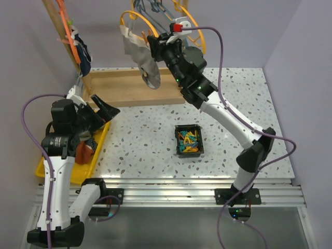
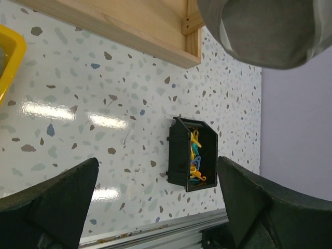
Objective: Remove the underwear clipped to the hanger
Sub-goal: Pick up the underwear from the clothesline, then remove the underwear from the hanger.
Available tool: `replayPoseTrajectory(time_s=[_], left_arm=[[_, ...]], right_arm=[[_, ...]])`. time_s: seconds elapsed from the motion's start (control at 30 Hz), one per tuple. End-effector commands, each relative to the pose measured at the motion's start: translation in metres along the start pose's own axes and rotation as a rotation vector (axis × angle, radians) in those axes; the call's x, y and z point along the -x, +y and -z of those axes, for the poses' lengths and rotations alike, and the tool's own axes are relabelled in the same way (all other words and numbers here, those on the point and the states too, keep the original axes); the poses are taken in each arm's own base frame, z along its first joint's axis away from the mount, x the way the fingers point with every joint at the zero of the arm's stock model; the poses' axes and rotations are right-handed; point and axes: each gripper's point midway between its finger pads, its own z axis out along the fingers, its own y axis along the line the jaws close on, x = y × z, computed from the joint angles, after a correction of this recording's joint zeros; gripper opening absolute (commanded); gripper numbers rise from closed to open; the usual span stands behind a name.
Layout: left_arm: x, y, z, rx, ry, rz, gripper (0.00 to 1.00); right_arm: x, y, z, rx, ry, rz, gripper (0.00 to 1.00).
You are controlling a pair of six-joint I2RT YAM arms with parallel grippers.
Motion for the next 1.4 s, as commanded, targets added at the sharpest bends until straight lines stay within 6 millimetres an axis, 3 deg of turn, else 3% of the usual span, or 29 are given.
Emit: replayPoseTrajectory(time_s=[0.0,0.03,0.07,0.13,0.17,0.23,0.27,0.37,0.4,0.47,0.57,0.6,0.63,0.7,0.73,0.9,0.97,1.03,1.07,1.1,1.13,1.23,1.37], left_arm=[[0.027,-0.024,0.004,-0.069,-0.077,-0.07,1.0],[0.03,-0.027,0.004,-0.075,-0.081,-0.072,1.0],[0.032,-0.029,0.002,-0.08,-0.081,-0.074,1.0],[0.037,-0.033,0.001,-0.088,-0.085,-0.079,1.0],[0.039,-0.034,-0.001,-0.091,-0.084,-0.081,1.0],[0.042,-0.038,-0.001,-0.106,-0.086,-0.084,1.0],[0.043,-0.042,-0.001,-0.12,-0.084,-0.086,1.0],[0.051,-0.055,0.002,-0.168,-0.105,-0.106,1.0],[0.053,-0.06,0.004,-0.187,-0.113,-0.119,1.0],[0.059,-0.073,0.009,-0.237,-0.13,-0.164,1.0],[0.062,-0.094,0.015,-0.321,-0.139,-0.256,1.0],[0.055,-0.106,0.016,-0.369,-0.12,-0.294,1.0],[0.052,-0.111,0.016,-0.394,-0.105,-0.322,1.0],[0.038,-0.125,0.017,-0.47,-0.054,-0.404,1.0],[0.033,-0.129,0.018,-0.494,-0.041,-0.431,1.0],[-0.011,-0.152,0.033,-0.679,0.08,-0.578,1.0],[-0.029,-0.162,0.045,-0.783,0.13,-0.643,1.0],[-0.046,-0.169,0.056,-0.863,0.175,-0.685,1.0],[-0.056,-0.169,0.06,-0.913,0.208,-0.711,1.0],[-0.066,-0.171,0.065,-0.952,0.236,-0.724,1.0],[-0.071,-0.172,0.067,-0.974,0.257,-0.727,1.0],[-0.085,-0.175,0.08,-1.055,0.299,-0.758,1.0],[-0.099,-0.173,0.09,-1.128,0.353,-0.773,1.0]], right_arm=[[0.101,0.012,0.044,0.088,-0.221,-0.117,0.0],[0.08,0.01,0.048,0.087,-0.185,-0.115,0.0],[0.091,0.01,0.058,0.097,-0.215,-0.121,0.0],[0.079,0.002,0.063,0.082,-0.199,-0.127,0.0],[0.087,0.003,0.07,0.094,-0.213,-0.133,0.0],[0.078,0.0,0.075,0.09,-0.18,-0.125,0.0],[0.086,0.002,0.084,0.108,-0.177,-0.124,0.0],[0.064,-0.002,0.103,0.11,-0.064,-0.112,0.0],[0.079,-0.001,0.122,0.126,-0.071,-0.13,0.0],[0.045,-0.01,0.143,0.102,0.062,-0.131,0.0],[0.024,-0.015,0.19,0.11,0.218,-0.144,0.0],[0.029,-0.009,0.208,0.152,0.249,-0.156,0.0],[0.011,-0.012,0.227,0.152,0.358,-0.143,0.0],[0.01,-0.011,0.25,0.174,0.429,-0.141,0.0],[0.008,-0.011,0.274,0.194,0.494,-0.143,0.0],[0.03,-0.002,0.331,0.261,0.583,-0.214,0.0],[0.027,0.006,0.355,0.314,0.668,-0.25,0.0],[0.037,0.008,0.363,0.322,0.667,-0.273,0.0],[0.054,0.011,0.364,0.315,0.599,-0.344,0.0],[0.043,0.021,0.363,0.365,0.603,-0.387,0.0],[0.051,0.03,0.361,0.417,0.574,-0.41,0.0],[0.041,0.037,0.367,0.447,0.701,-0.396,0.0],[0.058,0.05,0.372,0.527,0.68,-0.432,0.0]])
